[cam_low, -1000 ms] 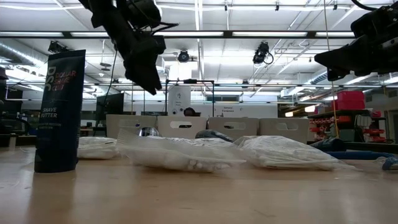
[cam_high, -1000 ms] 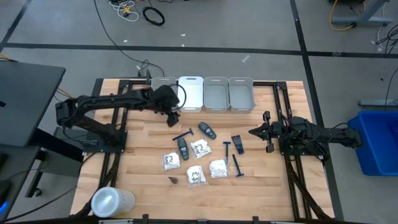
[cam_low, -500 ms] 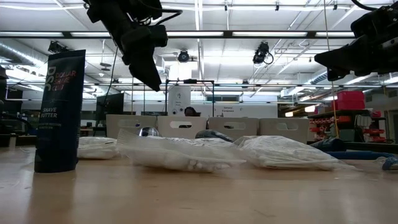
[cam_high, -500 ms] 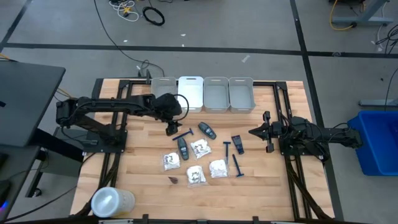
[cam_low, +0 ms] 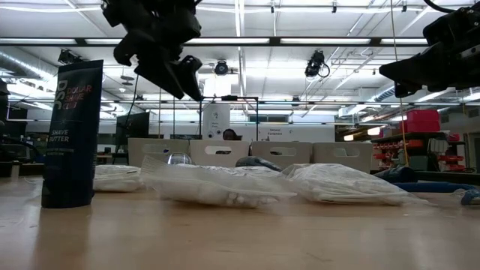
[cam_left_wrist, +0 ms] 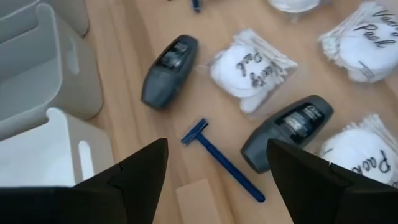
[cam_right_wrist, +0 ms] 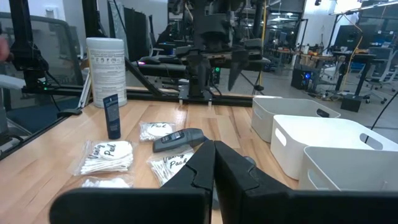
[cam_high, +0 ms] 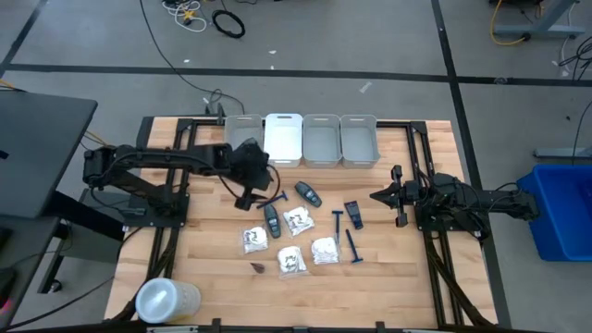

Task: Pick & Place Travel size toiletries
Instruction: Put the gray deodorant into the left gray bin

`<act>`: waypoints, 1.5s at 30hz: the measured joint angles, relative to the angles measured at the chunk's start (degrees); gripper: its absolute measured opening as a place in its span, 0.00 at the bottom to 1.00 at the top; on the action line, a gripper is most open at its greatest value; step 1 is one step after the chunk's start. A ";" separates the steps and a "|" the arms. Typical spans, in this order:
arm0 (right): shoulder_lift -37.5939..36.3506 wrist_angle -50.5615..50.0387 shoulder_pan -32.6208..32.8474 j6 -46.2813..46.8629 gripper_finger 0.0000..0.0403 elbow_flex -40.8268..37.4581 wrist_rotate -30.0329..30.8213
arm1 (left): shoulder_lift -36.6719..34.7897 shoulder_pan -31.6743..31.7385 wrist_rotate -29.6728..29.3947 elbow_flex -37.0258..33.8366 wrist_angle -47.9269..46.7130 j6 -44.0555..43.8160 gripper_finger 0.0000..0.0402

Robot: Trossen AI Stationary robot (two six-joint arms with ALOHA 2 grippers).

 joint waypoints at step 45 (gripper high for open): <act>-0.01 0.02 0.02 -0.01 0.03 0.02 0.01 | 10.39 -5.12 4.75 20.57 -22.41 21.74 0.69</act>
